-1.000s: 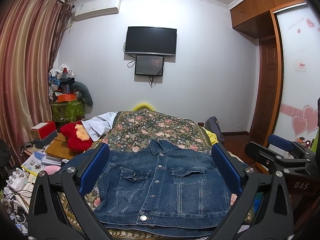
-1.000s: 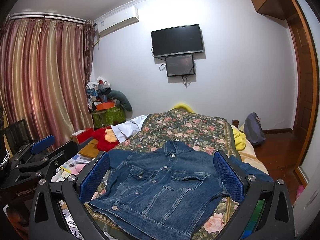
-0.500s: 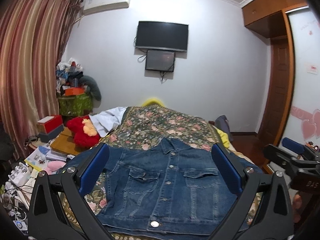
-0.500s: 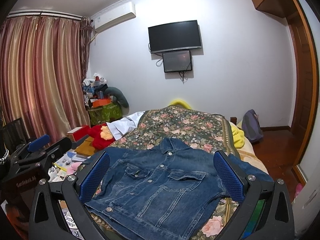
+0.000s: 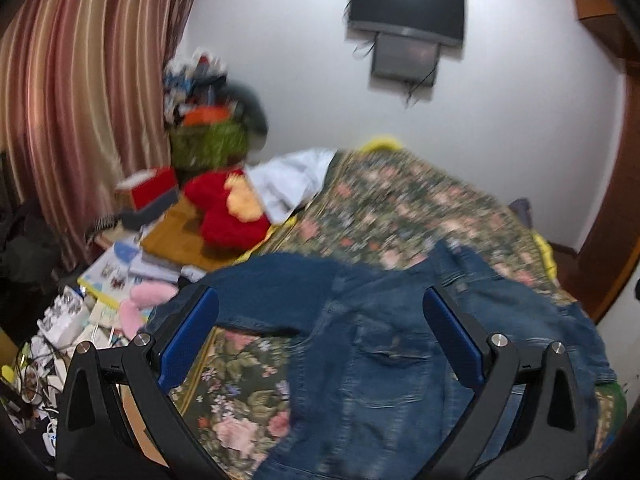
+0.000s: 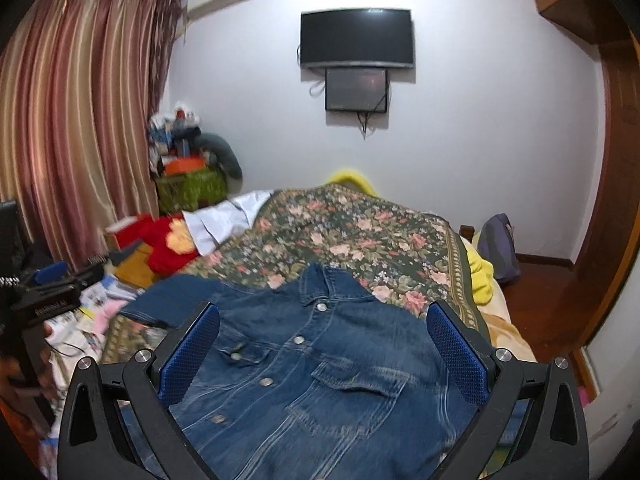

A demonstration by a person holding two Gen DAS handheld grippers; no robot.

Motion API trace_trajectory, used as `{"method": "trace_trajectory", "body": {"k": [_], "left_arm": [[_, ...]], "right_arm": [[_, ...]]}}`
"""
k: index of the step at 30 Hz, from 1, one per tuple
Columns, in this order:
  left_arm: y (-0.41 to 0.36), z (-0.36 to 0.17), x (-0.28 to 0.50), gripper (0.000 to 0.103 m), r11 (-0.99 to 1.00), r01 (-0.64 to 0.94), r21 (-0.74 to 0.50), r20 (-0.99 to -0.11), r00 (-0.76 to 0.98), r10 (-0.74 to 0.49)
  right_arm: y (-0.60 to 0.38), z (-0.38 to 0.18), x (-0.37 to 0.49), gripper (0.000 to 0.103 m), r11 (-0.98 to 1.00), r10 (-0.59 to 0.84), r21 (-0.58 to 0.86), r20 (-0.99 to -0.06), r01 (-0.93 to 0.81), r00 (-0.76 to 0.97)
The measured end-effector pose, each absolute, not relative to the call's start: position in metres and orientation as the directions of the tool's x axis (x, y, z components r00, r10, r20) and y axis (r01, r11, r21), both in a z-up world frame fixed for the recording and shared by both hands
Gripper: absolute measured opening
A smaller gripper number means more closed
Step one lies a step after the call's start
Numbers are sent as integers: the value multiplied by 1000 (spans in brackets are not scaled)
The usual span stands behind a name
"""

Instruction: Fold large clothes

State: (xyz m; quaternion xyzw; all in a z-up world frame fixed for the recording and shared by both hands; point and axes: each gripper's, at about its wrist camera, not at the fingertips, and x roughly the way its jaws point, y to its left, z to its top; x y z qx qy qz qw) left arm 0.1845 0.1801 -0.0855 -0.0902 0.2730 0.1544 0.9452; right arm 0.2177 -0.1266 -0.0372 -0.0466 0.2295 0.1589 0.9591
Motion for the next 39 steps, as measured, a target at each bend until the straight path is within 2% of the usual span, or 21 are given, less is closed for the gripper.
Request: {"method": "trace_trajectory", "body": {"k": [5,10,16,18,23,25,27,28,29,30,34,39], "left_arm": [[235,-131,229,103,903,-395,-169,-691,701,177],[278,-188,262,103,850,-442,-286,-799,600,43],[308,-238,289,97,756,-494,-429,-826,554,-106],[319,-249,296,93,713,-510,-481,-815,559,-151],[339,-257,304,91,636,-528,-563,-778,600,-190],[344,-253,307,78,649,-543,-533,-789,597,-148],[343,-247,314,55,686,-574,-448,-823,564,-66],[341,-244,318,47,707,-586,-397,-839,544,-19],[340,-240,320,27,726,-602,-333,-857,514,34],[337,-235,324,19,754,-610,-246,-869,483,108],[311,-201,334,13,828,-556,-71,-817,508,271],[235,-136,341,11,912,-406,64,-667,662,341]], "right_arm": [[-94,-65,278,103,933,245,-107,-513,-344,823],[-65,-102,335,103,909,205,-176,-599,-377,774],[-52,-152,402,103,898,215,-104,-744,-428,632],[-52,-170,420,103,896,235,-52,-788,-442,569],[-52,-213,454,103,888,290,101,-880,-449,375],[-51,-228,461,103,876,315,151,-898,-458,308],[-51,-238,464,103,878,309,157,-907,-452,286],[-51,-242,465,103,879,306,159,-911,-450,276],[-51,-246,465,103,878,306,165,-915,-449,262],[-51,-250,466,103,878,308,176,-919,-444,245],[-61,-255,467,103,874,353,246,-914,-418,200],[-80,-233,461,103,879,376,260,-894,-400,245]]}}
